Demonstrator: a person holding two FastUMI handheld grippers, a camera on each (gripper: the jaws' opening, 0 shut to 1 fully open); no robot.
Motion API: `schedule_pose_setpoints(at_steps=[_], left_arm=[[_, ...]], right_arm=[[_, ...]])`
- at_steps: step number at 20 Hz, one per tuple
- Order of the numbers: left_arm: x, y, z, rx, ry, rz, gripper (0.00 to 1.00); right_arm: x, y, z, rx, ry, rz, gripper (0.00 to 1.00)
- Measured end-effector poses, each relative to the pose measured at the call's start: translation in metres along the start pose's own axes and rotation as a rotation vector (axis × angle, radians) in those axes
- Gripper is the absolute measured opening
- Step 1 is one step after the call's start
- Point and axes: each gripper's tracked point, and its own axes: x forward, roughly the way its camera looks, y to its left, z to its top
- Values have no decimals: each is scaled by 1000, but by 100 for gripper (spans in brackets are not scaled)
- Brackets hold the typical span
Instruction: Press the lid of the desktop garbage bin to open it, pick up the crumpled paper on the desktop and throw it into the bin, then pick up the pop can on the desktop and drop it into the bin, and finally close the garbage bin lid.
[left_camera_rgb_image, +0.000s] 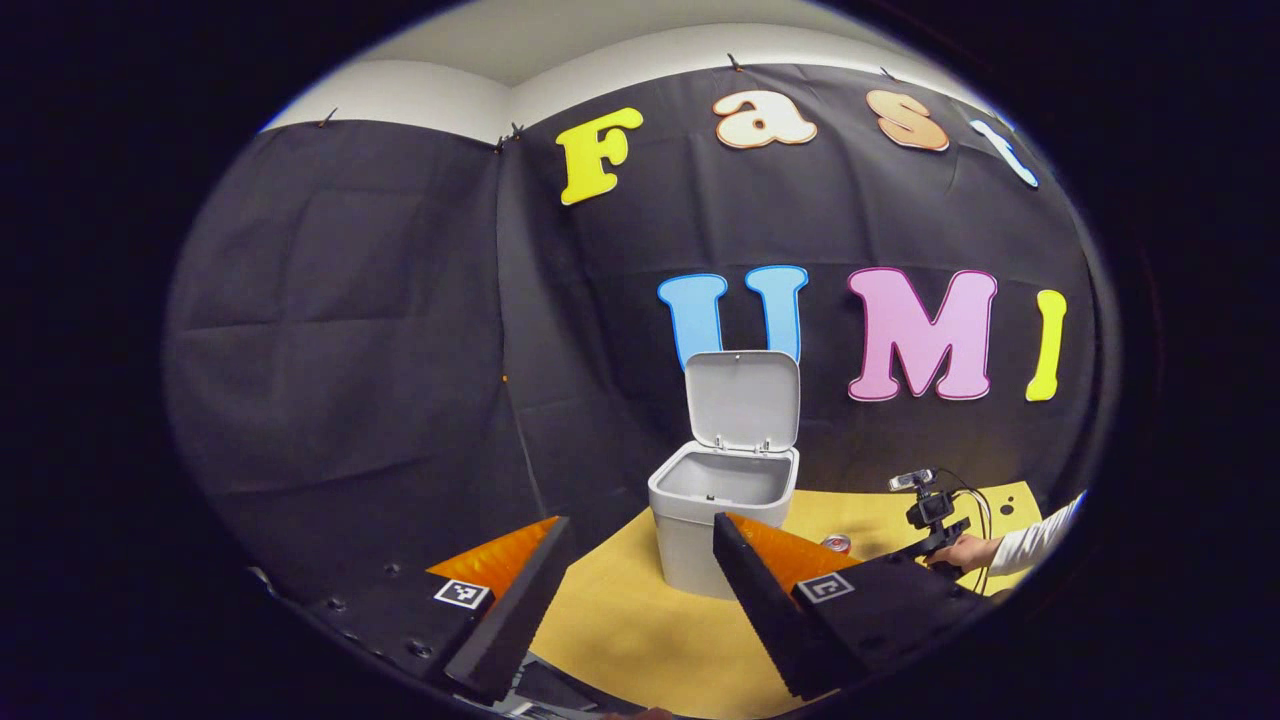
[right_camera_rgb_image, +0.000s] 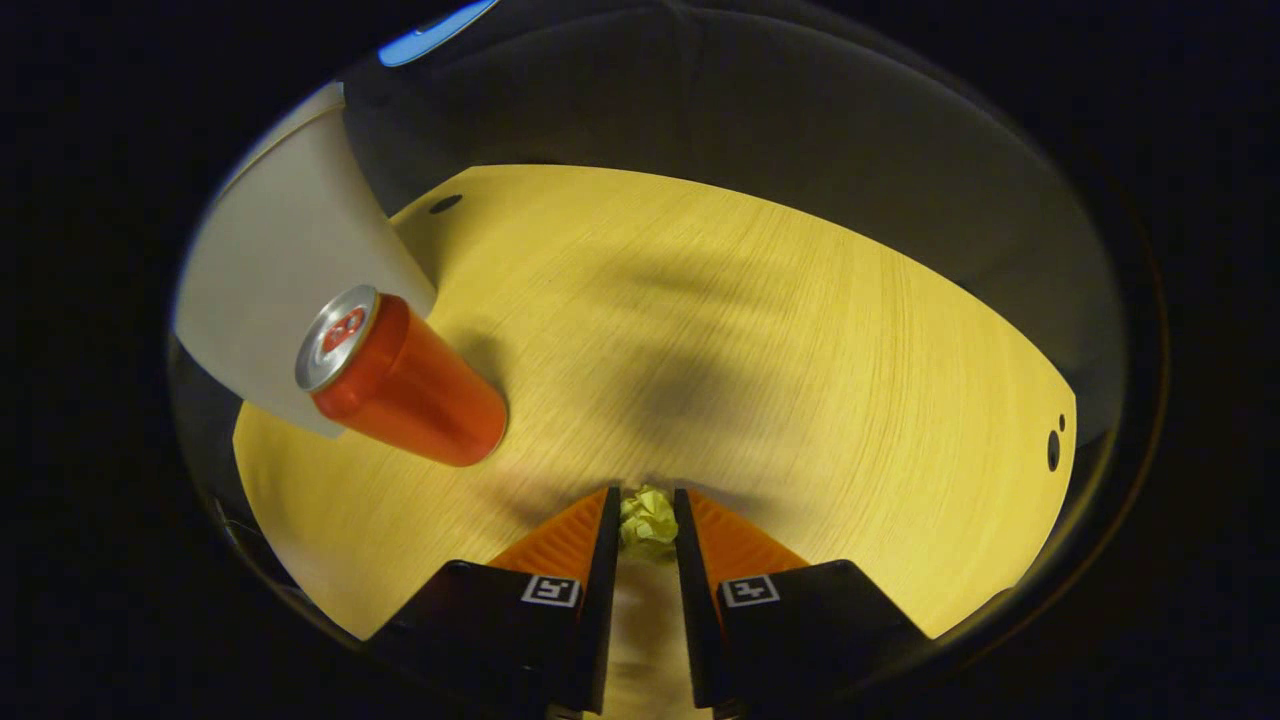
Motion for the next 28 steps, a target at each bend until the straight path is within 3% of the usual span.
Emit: schedule_pose_setpoints(at_steps=[1,3,8,13,17,23,24,25,27,28], left_arm=[[4,-4,-2,-5,-1,-19,95],[18,-17,-7,-11,-9,-81,96],[46,-43,-12,-34,-8,-286,96],[57,-16,-8,-4,-40,-320,95],[54,7,-22,-8,-14,-296,95],[44,5,-44,-23,16,-287,96],[45,-1,-50,-30,24,-294,95],[47,-8,-55,-41,26,-306,95],[53,-23,-75,-67,46,-328,95],[59,-32,-86,-85,65,-332,96]], right_arm=[[-12,2,11,-13,-43,4,36],[-44,13,44,-23,-163,23,36],[-140,66,132,-31,-457,154,35],[-196,153,210,-93,-637,284,35],[-184,220,236,-162,-638,328,35],[-129,245,236,-195,-533,290,35],[-125,247,234,-191,-518,300,29],[-126,248,236,-180,-519,312,39],[-136,249,237,-168,-527,342,70],[-144,247,237,-171,-539,350,67]])
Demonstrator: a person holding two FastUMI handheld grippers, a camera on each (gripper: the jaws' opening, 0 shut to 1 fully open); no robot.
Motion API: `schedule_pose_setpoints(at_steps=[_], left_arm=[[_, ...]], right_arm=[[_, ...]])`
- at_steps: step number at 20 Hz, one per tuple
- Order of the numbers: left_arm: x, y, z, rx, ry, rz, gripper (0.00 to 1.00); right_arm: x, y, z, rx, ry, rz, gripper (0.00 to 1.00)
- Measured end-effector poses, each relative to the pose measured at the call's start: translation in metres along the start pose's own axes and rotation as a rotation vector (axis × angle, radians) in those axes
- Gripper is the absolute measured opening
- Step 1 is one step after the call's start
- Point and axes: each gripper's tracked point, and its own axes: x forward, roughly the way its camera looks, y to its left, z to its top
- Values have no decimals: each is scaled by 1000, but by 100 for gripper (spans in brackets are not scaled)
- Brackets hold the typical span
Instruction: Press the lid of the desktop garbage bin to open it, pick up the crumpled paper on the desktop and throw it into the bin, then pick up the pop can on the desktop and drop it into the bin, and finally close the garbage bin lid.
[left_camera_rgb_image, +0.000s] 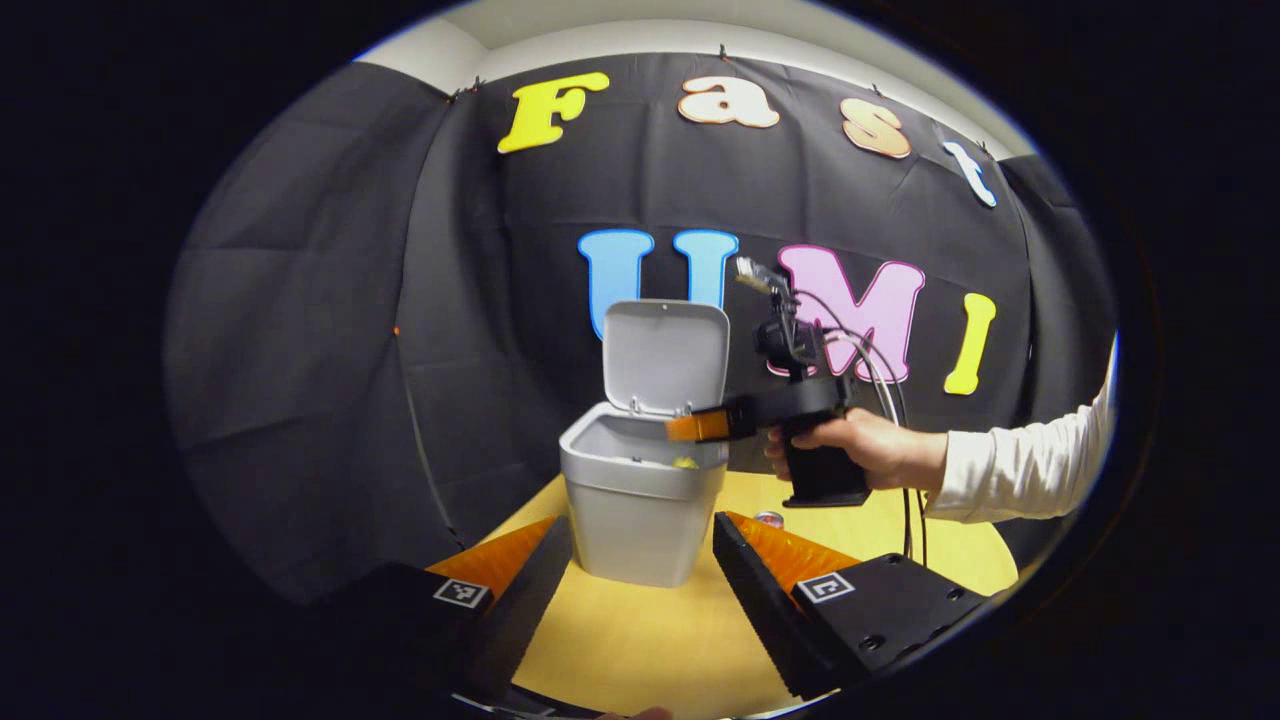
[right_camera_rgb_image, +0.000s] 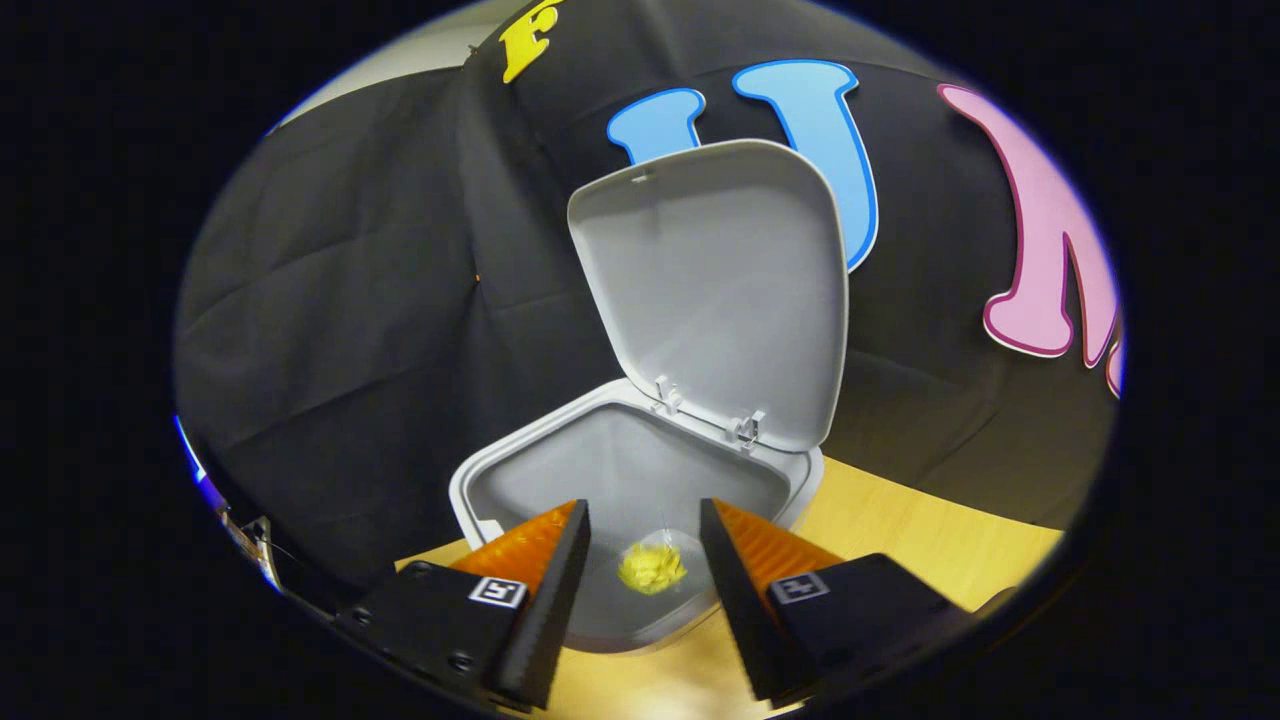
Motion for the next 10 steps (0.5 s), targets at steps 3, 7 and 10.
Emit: schedule_pose_setpoints(at_steps=[3,7,10], left_arm=[[25,-27,-37,-30,94,-69,96],[51,-58,-40,8,85,-115,95],[75,-83,-61,14,118,-170,95]], right_arm=[[-25,-1,9,-32,-15,36,84],[-69,-11,27,-23,-72,64,86],[-103,-30,46,38,-130,42,97]])
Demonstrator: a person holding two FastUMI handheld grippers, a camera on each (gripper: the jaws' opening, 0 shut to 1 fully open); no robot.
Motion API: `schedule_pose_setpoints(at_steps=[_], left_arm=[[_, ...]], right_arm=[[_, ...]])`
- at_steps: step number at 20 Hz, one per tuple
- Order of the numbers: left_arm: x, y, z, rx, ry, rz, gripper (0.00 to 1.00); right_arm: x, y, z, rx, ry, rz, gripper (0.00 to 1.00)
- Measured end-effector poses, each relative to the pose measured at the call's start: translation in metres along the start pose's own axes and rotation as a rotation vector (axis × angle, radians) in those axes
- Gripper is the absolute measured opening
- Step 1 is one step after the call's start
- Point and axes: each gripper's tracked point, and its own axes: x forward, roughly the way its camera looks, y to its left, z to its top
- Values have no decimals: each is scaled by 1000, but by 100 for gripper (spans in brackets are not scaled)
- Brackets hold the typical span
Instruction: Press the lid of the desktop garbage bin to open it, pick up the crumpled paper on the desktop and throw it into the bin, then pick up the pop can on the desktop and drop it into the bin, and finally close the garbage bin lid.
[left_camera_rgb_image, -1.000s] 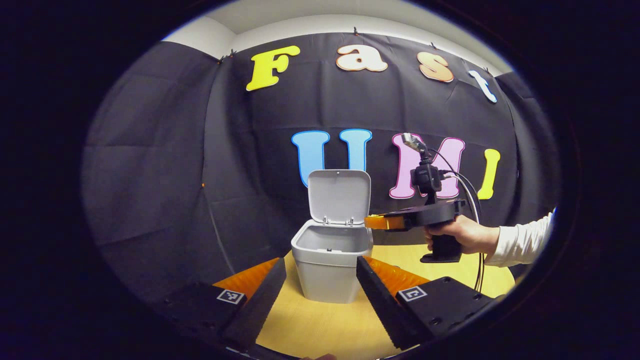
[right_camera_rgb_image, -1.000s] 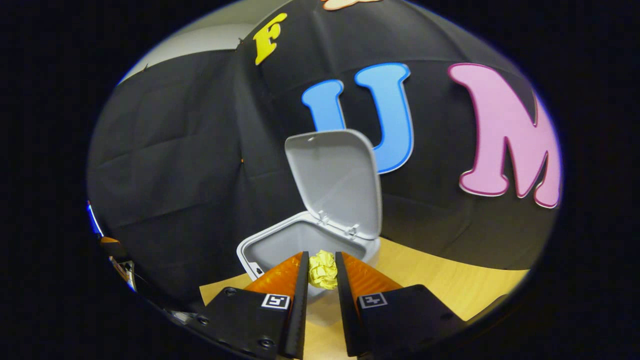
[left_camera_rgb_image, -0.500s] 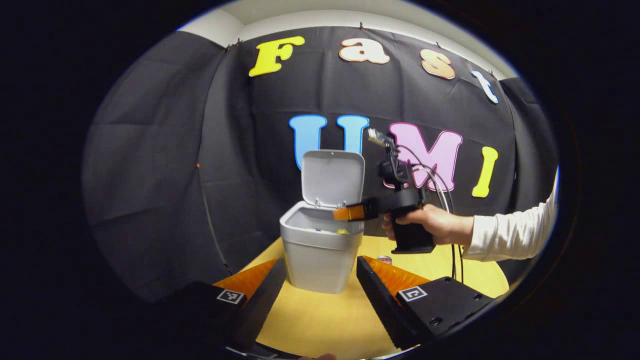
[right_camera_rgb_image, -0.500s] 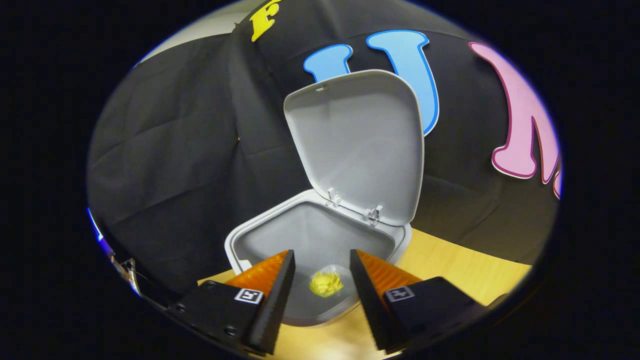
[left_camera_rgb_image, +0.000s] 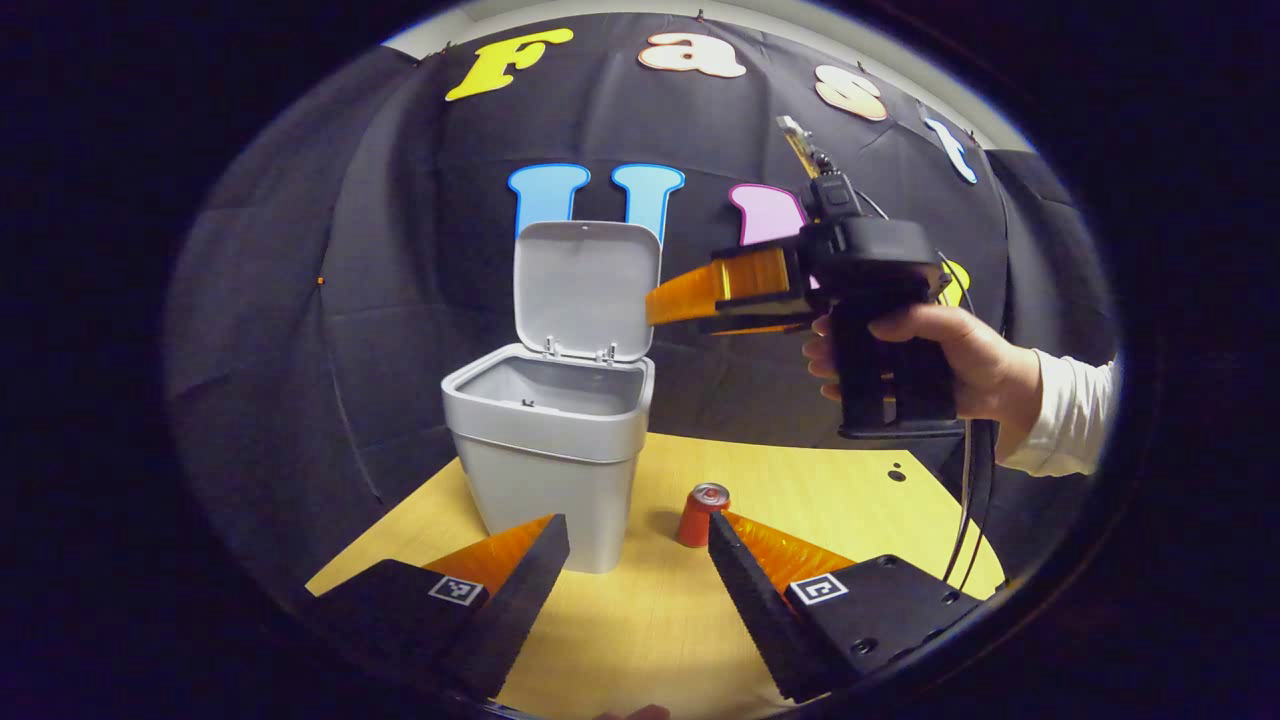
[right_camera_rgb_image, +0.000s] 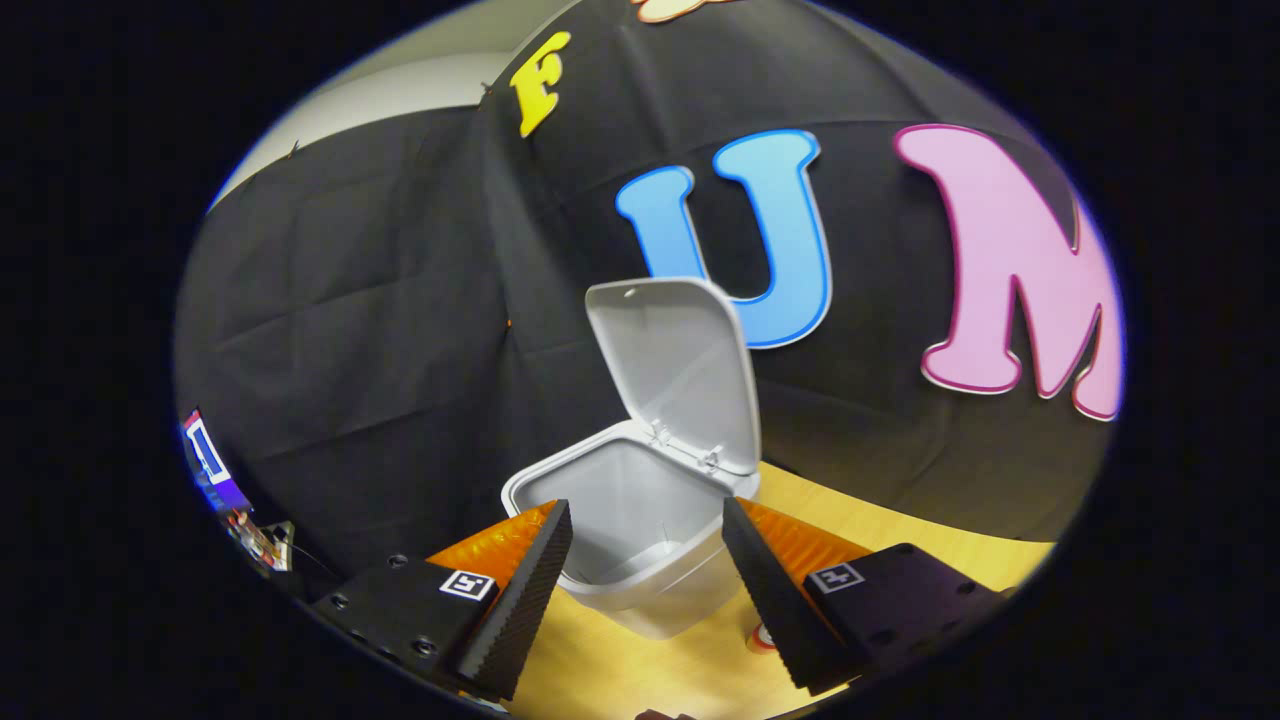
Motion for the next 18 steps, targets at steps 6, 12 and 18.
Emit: schedule_pose_setpoints(at_steps=[6,12,18], left_arm=[[61,-26,-47,41,72,-68,95],[109,-7,-84,145,104,-46,95],[152,-7,-112,208,140,-80,95]], right_arm=[[-65,-38,26,54,-46,-72,97],[-149,-54,77,-58,-171,-213,100],[-217,-52,105,-136,-240,-352,97]])
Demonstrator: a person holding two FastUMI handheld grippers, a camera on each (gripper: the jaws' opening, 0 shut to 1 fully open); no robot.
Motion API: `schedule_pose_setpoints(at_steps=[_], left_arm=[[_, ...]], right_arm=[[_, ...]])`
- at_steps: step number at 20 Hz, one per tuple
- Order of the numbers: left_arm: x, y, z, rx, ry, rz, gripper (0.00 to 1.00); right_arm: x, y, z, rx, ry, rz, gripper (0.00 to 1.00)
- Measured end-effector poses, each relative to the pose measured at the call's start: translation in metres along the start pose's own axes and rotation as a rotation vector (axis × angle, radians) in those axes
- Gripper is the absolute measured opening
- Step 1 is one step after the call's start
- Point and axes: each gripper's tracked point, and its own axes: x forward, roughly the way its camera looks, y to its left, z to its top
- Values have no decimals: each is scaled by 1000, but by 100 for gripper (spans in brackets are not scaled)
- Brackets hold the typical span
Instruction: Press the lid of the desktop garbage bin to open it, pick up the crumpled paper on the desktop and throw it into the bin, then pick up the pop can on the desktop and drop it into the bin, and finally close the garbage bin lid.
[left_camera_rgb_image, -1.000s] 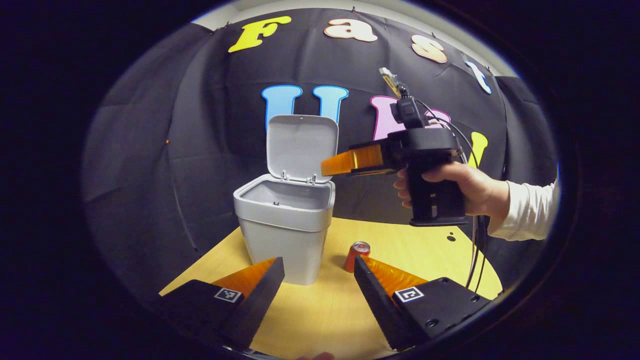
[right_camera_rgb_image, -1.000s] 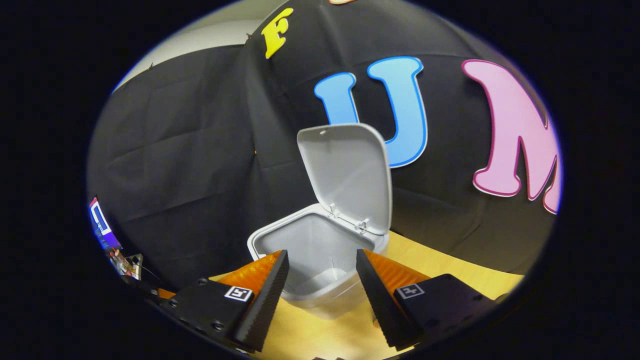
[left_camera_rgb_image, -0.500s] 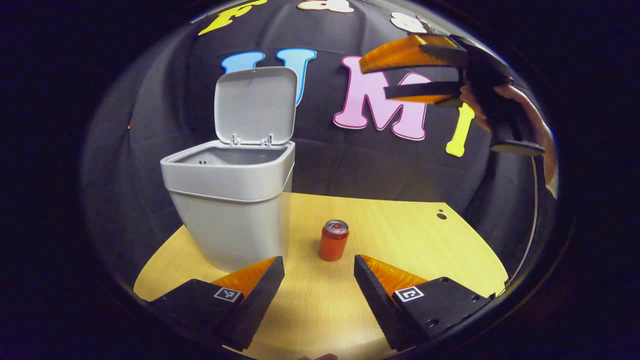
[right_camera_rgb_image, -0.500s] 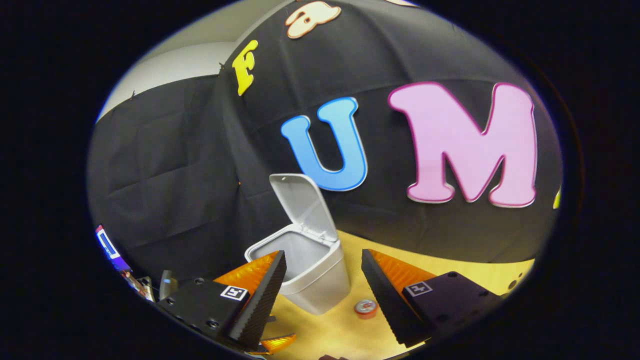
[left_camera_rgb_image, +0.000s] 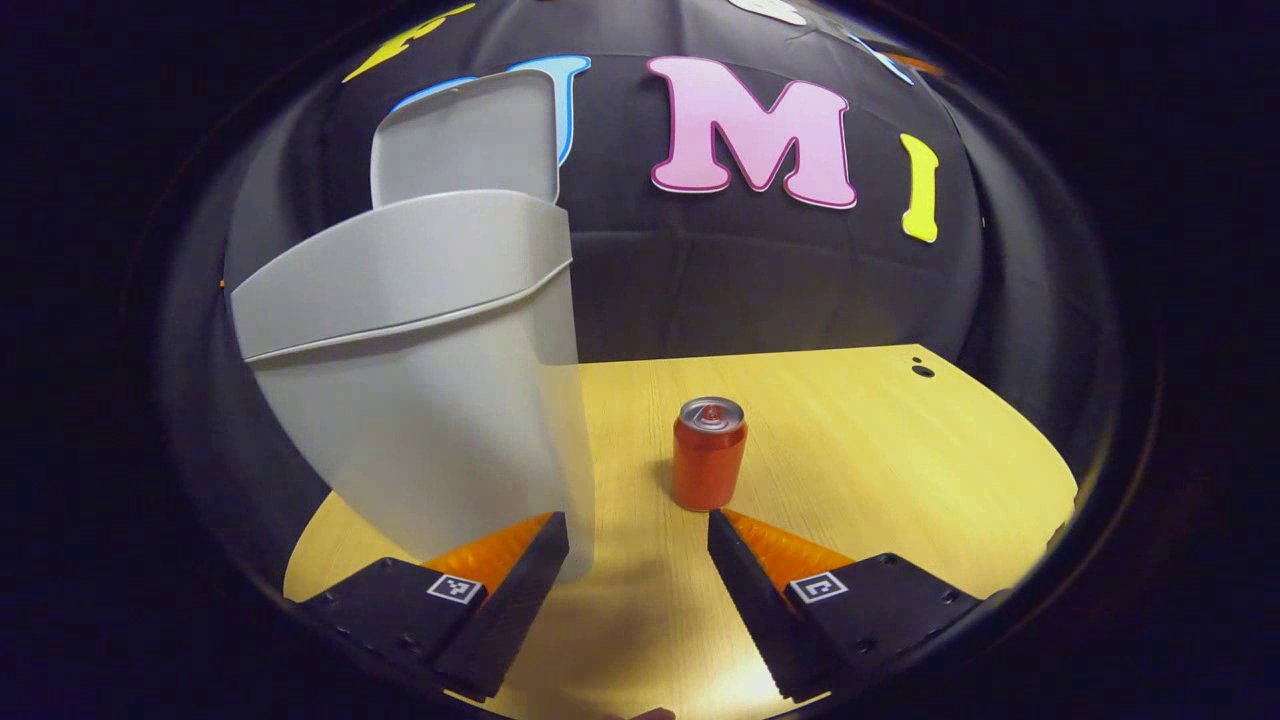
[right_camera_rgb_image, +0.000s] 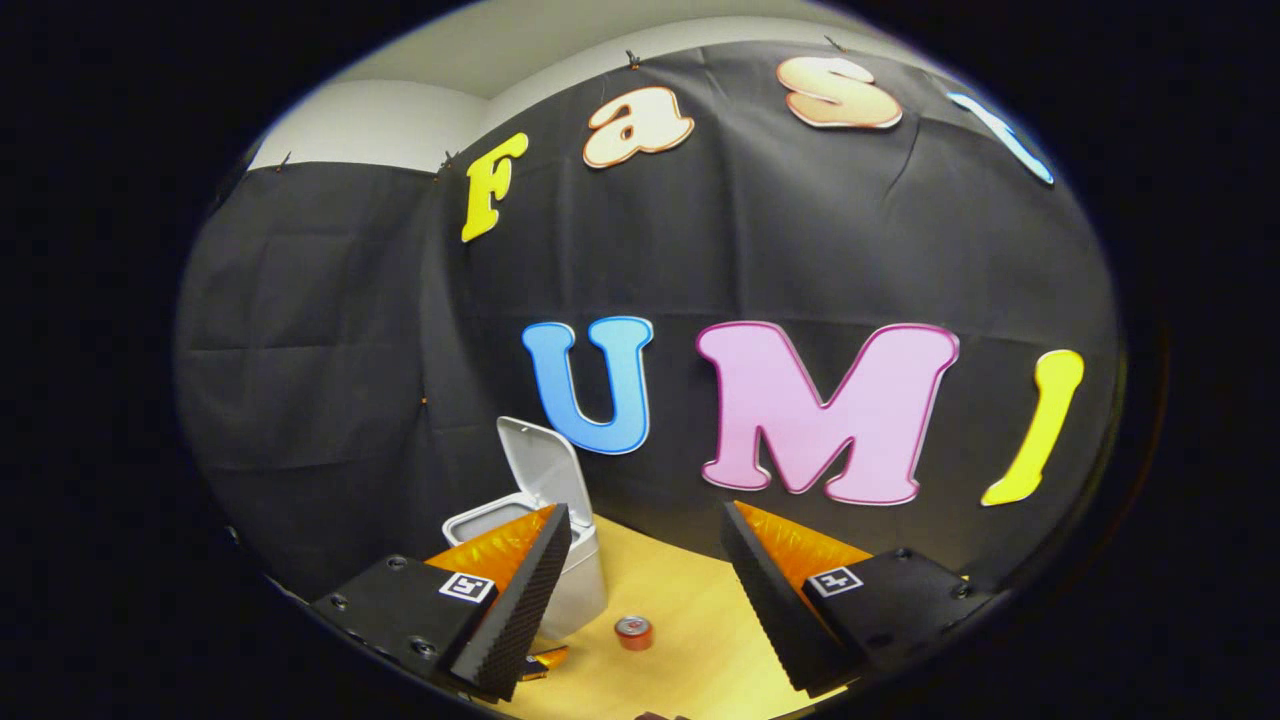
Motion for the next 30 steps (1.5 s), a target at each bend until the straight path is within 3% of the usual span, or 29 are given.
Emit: schedule_pose_setpoints(at_steps=[9,21,23,26,30], left_arm=[[69,-53,4,85,-1,-82,94],[156,-48,-4,128,31,29,95],[147,-54,1,109,39,2,85],[117,-70,39,88,-23,-31,84],[55,-76,117,61,-102,-19,84]], right_arm=[[-51,-44,-1,13,46,-179,97],[-75,-63,-14,13,104,-200,97],[-83,-75,-13,3,83,-226,98],[-90,-81,-19,44,89,-239,98],[-91,-78,-15,83,61,-217,98]])
